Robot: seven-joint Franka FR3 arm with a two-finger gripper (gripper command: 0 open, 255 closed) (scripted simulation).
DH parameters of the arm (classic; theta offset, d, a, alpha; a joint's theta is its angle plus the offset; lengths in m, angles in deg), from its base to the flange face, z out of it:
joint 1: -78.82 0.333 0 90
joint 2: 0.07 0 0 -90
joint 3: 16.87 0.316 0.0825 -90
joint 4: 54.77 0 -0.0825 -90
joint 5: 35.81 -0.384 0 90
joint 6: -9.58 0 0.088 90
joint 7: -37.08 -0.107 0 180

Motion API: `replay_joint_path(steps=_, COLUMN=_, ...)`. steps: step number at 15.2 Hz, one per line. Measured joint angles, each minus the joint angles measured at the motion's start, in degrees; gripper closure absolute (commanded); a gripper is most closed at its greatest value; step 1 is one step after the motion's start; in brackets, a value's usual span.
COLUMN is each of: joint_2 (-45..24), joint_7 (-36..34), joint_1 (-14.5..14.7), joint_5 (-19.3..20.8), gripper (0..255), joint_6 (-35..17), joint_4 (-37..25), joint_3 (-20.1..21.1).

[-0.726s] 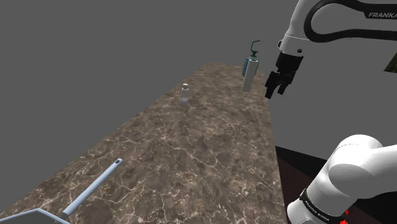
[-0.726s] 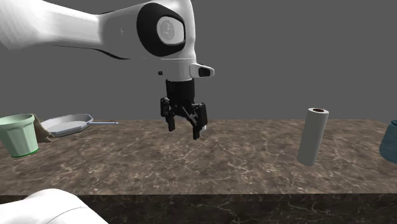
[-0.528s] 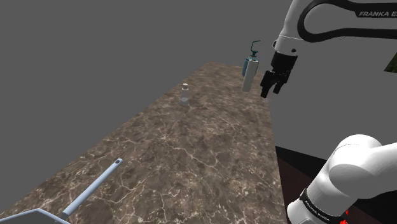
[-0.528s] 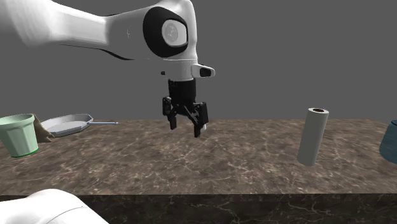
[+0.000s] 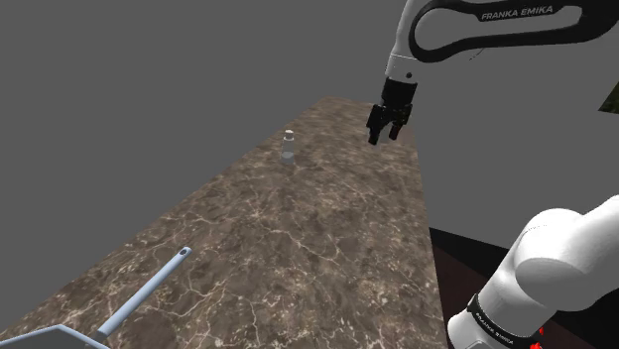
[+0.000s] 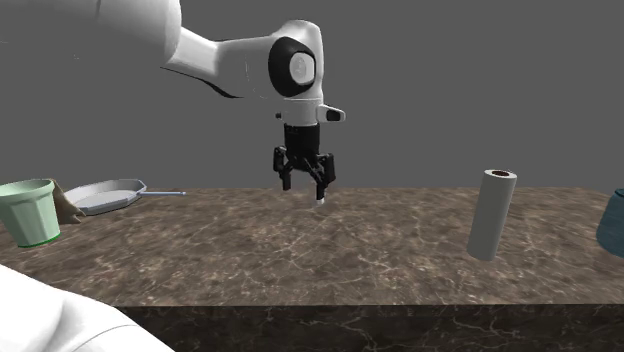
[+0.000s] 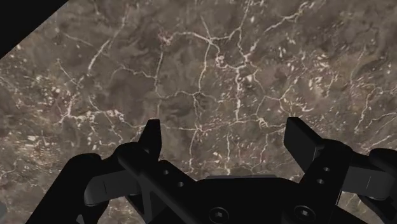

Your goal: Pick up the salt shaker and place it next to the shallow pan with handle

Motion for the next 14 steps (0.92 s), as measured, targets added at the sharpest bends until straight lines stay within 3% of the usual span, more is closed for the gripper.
replay_joint_path(steps=6, joint_2=-14.31, joint_7=-0.39, joint_1=1.37, joint_5=-1.62, gripper=0, joint_6=-1.9, joint_4=-12.15, joint_3=0.96)
replay_joint_path(steps=14, joint_2=-32.31, joint_7=-1.05, joint_1=2.83, joint_5=-3.02, gripper=0, joint_6=-0.66, joint_4=-31.12, joint_3=2.37)
